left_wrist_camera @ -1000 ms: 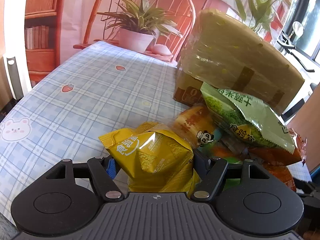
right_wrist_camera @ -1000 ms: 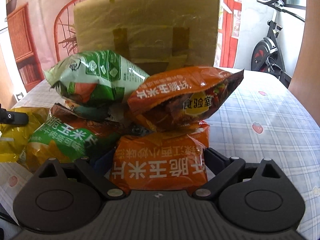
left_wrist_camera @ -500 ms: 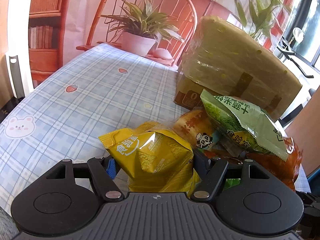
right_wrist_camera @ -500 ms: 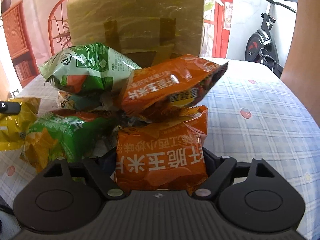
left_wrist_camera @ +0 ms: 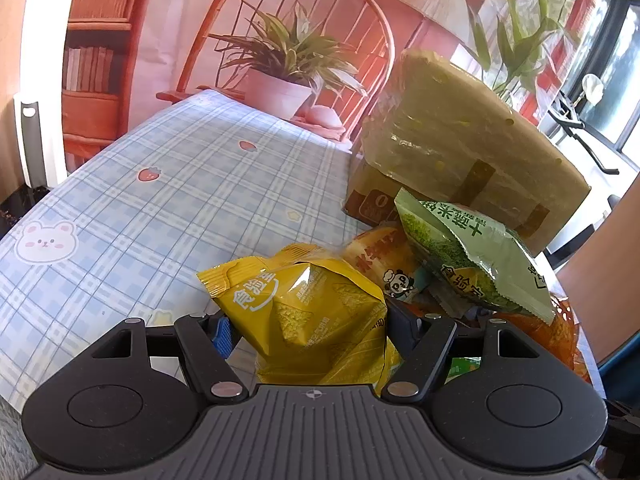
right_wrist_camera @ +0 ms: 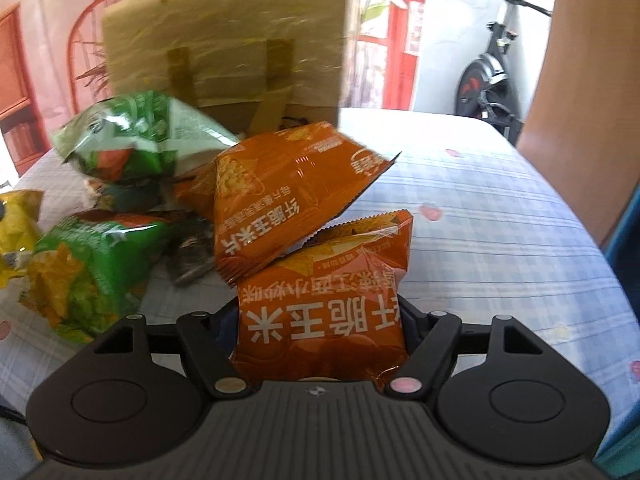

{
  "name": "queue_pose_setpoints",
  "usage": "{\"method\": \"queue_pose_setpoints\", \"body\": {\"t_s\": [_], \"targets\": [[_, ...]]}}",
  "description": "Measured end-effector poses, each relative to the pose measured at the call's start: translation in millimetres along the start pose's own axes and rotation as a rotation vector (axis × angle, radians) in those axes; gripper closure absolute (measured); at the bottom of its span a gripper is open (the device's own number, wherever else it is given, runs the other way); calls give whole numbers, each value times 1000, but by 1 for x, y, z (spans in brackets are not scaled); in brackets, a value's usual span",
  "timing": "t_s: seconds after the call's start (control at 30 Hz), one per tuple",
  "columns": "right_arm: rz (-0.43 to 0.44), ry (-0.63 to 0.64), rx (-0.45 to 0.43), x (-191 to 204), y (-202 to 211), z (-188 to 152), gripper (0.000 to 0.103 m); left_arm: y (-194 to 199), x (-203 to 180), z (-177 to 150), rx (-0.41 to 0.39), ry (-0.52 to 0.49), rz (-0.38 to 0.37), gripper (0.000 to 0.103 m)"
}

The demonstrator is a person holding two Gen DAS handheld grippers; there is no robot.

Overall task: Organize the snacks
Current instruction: 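Grasp the yellow bag with left gripper while right gripper grasps orange bag, then lift both bags and carry them over the cardboard box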

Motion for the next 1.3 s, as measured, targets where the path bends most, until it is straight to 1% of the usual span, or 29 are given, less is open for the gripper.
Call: {"method": "queue_pose_setpoints", "body": {"t_s": [0.13, 0.37, 0.53, 0.67, 0.83, 1.1, 1.3], "targets": [[-37, -33, -7, -12, 3, 0, 29, 3, 2, 0, -6, 8, -5, 29], [-85, -71, 15, -31, 5, -13, 29, 6, 3, 2, -22, 23, -5, 29], [-130, -103, 5, -48, 10, -13, 29, 10, 5, 7, -42, 36, 0, 29], [-163, -140, -19, -64, 14, -10, 29, 13, 3, 16, -74, 31, 2, 29], [-197, -168, -78, -81, 27, 2, 29, 20, -5, 28, -129, -2, -1, 29], [-211, -173, -148, -92, 36, 21, 29, 30, -19, 47, -198, -40, -15, 28], [-176, -169, -190, -89, 41, 36, 29, 40, -36, 62, -236, -74, -48, 28]]}}
Point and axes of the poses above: each gripper's, at about its wrist camera, not at the fingertips, and y roughly against the way its jaws point, x to its left, z to its top, the point moved 7 cm from there along -y, roughly the way its jaws point, and after that the axes turned 14 degrees about y, right-handed, at the moved point
